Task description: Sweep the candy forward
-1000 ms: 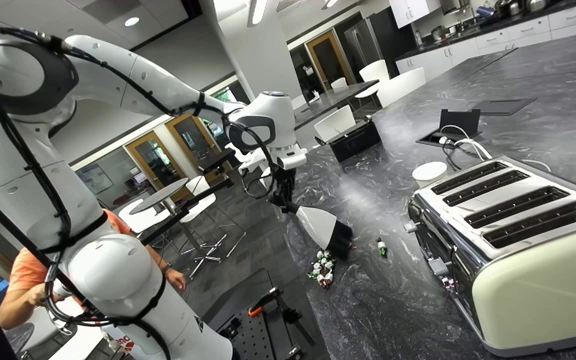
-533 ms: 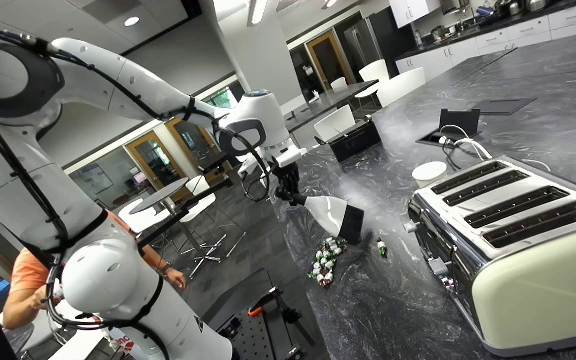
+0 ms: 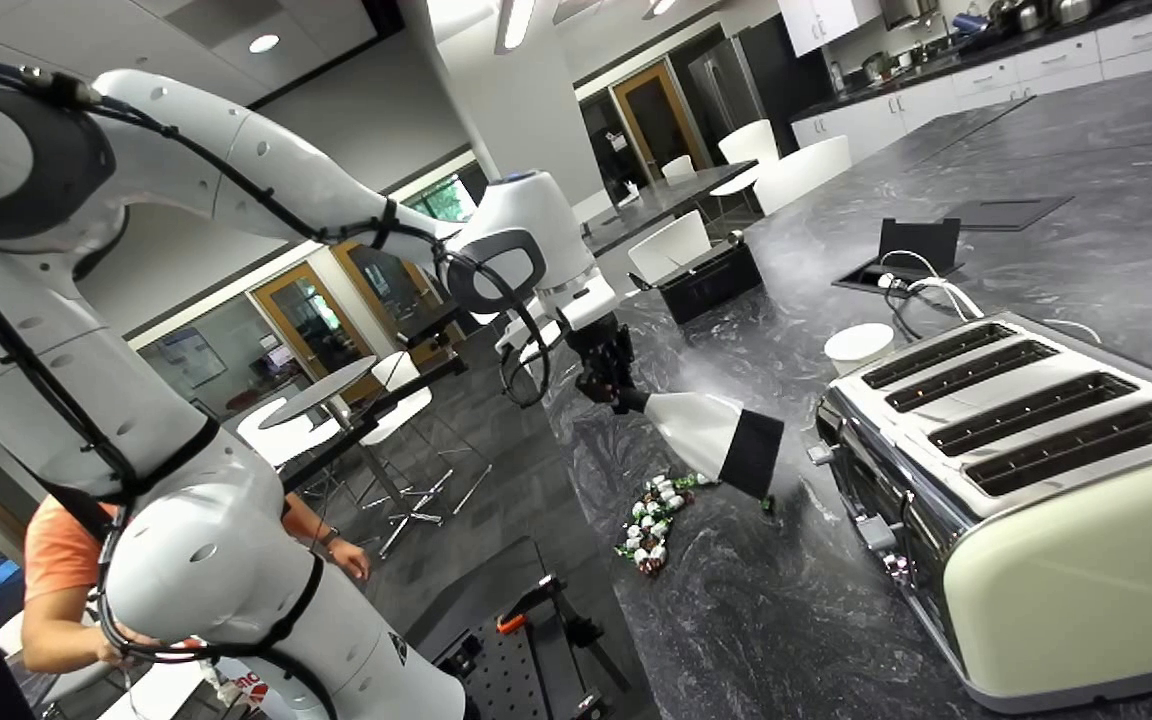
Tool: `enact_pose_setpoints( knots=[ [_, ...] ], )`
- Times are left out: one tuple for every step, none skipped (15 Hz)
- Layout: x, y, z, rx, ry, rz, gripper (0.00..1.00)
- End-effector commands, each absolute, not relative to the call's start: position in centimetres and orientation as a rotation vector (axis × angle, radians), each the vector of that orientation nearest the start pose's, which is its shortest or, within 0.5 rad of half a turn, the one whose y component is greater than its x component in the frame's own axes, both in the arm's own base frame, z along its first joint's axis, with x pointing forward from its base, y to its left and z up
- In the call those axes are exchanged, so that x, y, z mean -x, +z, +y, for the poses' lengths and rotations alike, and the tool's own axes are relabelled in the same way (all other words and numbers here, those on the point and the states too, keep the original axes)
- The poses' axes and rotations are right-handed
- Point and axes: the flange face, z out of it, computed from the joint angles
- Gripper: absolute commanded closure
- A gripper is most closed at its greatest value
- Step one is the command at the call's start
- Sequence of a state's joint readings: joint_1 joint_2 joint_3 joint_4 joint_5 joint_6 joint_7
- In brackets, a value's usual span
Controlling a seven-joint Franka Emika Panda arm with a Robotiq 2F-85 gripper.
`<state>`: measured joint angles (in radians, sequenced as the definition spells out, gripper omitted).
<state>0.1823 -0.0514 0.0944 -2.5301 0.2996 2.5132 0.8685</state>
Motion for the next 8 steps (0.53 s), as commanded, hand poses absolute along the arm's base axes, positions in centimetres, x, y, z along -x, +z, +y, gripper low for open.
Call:
enact_pose_setpoints(
  knots=[
    [-45.9, 28.1, 11.0, 2.722, 0.058, 1.245, 0.86],
    [-46.2, 27.3, 10.7, 2.721, 0.059, 1.252, 0.86],
    [-46.5, 26.6, 10.6, 2.718, 0.064, 1.257, 0.86],
    [-46.6, 26.0, 10.6, 2.716, 0.074, 1.261, 0.86],
    [-46.8, 25.5, 10.7, 2.717, 0.078, 1.258, 0.86],
    [-46.9, 25.0, 10.8, 2.718, 0.09, 1.252, 0.86],
    [-47.0, 24.5, 11.0, 2.72, 0.106, 1.252, 0.86],
    [-47.0, 24.1, 11.2, 2.72, 0.121, 1.248, 0.86]
  ],
)
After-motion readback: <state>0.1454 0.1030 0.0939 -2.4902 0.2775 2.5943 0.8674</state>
